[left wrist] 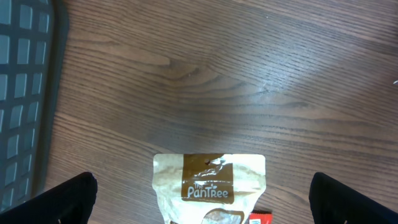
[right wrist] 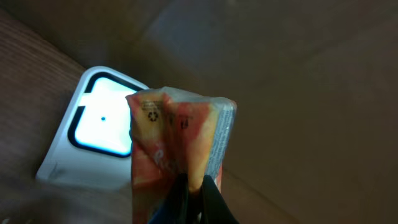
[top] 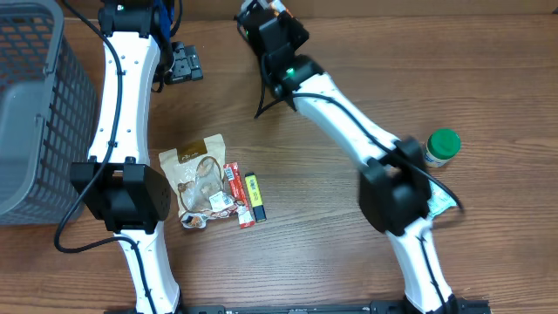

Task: Scan the item barcode
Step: 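Carry the sachet down and release it on the right side, then move the right gripper left over the yellow stick, then lower the right gripper and grasp the yellow stick, then lift the yellow stick and carry it rightward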

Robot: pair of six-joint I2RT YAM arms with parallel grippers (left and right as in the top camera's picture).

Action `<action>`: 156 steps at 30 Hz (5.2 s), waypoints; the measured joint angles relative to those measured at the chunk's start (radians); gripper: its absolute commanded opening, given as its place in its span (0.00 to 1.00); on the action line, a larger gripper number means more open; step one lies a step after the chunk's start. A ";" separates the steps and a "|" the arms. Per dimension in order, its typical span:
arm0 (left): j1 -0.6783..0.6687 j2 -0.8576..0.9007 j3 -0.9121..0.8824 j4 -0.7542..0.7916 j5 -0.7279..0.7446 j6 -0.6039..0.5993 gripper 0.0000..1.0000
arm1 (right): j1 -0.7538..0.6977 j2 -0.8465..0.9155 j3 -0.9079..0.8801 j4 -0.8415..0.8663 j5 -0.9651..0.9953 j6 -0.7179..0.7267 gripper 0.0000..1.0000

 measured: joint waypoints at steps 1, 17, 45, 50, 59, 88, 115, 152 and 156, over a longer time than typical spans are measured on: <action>0.000 0.000 0.000 -0.001 0.000 0.000 1.00 | 0.000 -0.046 0.001 -0.069 -0.003 0.051 0.04; 0.000 0.000 0.000 0.000 0.000 0.000 1.00 | -0.195 -0.317 -0.076 -1.083 -0.330 0.724 0.08; 0.000 0.000 0.000 -0.001 0.000 0.000 1.00 | -0.423 -0.313 -0.492 -0.767 -0.639 0.814 0.51; 0.000 0.000 0.000 -0.001 0.000 0.000 1.00 | -0.386 -0.313 -0.492 -0.682 -0.798 0.816 0.50; 0.000 0.000 0.000 -0.001 0.000 0.000 1.00 | -0.140 -0.301 -0.492 -0.557 -0.868 0.846 0.47; 0.000 0.000 0.000 -0.001 0.000 0.000 1.00 | 0.275 -0.131 -0.493 -0.557 -0.650 1.116 0.43; 0.000 0.000 0.000 -0.001 0.000 0.000 1.00 | 0.175 -0.131 -0.570 -0.487 -0.724 1.098 0.35; 0.000 0.000 0.000 -0.001 0.000 0.000 1.00 | 0.113 -0.131 -0.570 -0.612 -0.894 1.432 0.46; 0.000 0.000 0.000 0.000 0.000 0.000 1.00 | 0.191 -0.131 -0.570 -0.611 -0.803 1.537 0.42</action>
